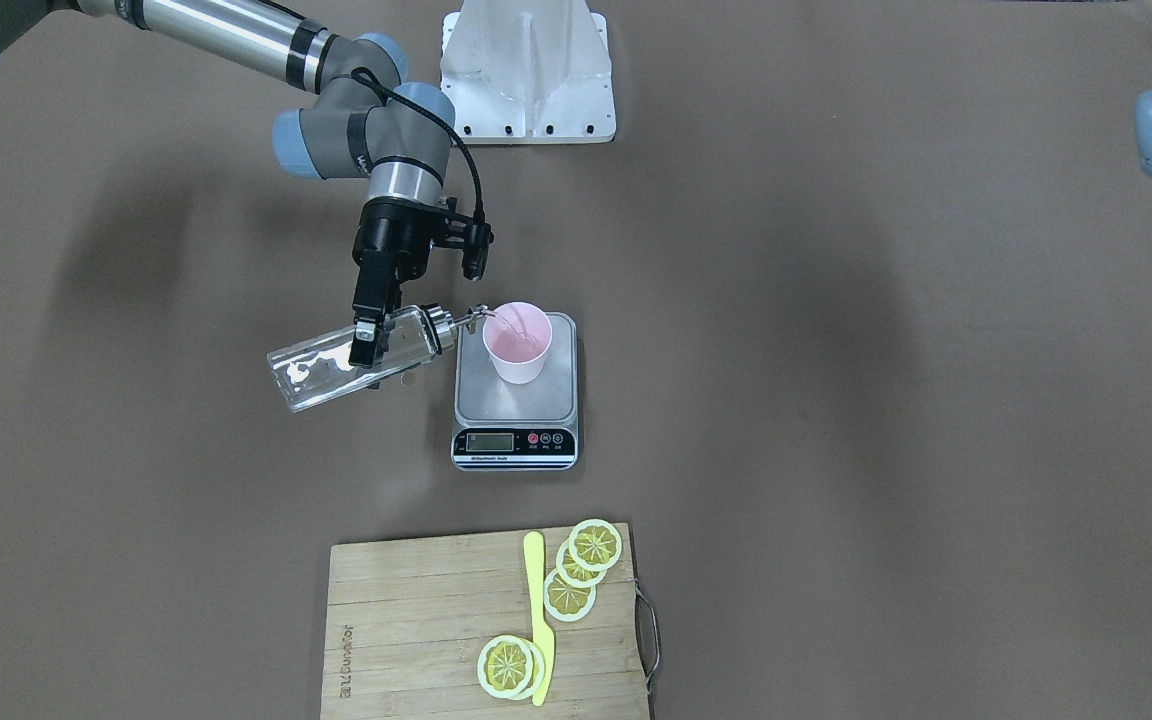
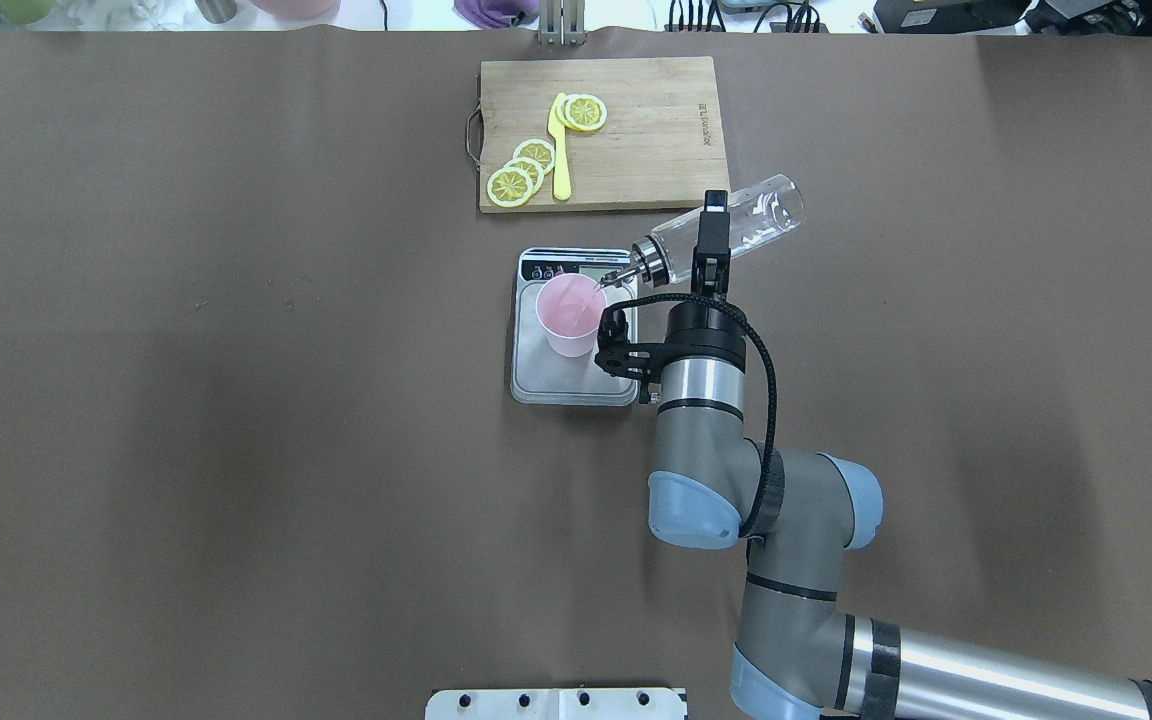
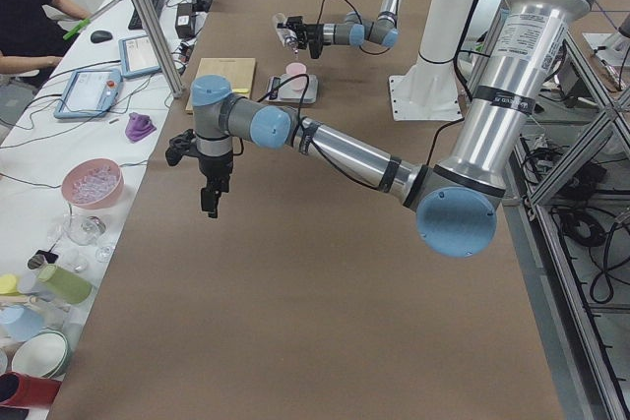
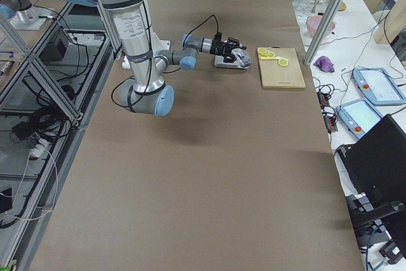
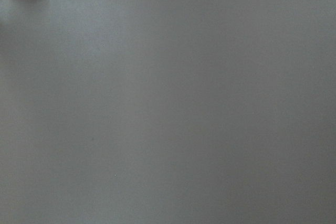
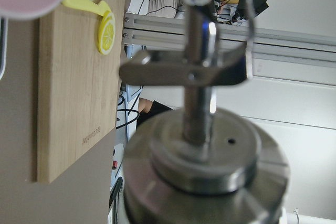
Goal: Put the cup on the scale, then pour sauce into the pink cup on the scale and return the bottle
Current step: 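Tilt the bottle spout down into the pink cup with the right gripper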
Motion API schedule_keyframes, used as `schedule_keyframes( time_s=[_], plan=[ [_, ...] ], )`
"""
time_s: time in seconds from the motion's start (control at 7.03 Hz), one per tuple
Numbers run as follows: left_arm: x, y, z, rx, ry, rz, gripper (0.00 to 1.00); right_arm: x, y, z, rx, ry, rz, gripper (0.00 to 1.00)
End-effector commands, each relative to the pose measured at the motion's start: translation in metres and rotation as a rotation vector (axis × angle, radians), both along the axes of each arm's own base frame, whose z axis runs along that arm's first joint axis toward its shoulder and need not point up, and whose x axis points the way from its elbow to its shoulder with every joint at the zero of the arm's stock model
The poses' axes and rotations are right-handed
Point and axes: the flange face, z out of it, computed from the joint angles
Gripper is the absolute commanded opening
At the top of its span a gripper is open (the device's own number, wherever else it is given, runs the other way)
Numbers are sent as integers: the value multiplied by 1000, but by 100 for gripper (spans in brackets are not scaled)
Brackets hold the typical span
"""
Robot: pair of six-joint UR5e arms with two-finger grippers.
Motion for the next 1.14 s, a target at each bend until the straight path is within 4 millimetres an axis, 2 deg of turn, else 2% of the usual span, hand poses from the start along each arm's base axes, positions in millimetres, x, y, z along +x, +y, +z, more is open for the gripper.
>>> schedule_keyframes(
  time_s=[0.0, 0.43, 0.71, 0.85, 1.0],
  plan=[
    [0, 0, -2, 5, 1, 0, 98, 2, 1, -6, 13, -123, -5, 0],
    [0, 2, -6, 13, 3, 0, 98, 0, 2, -8, -9, -369, -37, 0],
    [-2, 3, -12, 20, 6, -1, 98, 11, -1, -10, -8, -556, -57, 0],
    [-2, 4, -12, 21, 7, -1, 98, 16, -8, -4, -29, -695, -51, 0],
    [-10, 4, -14, 62, 0, 56, 98, 31, -23, -8, -67, -835, -56, 0]
  ],
)
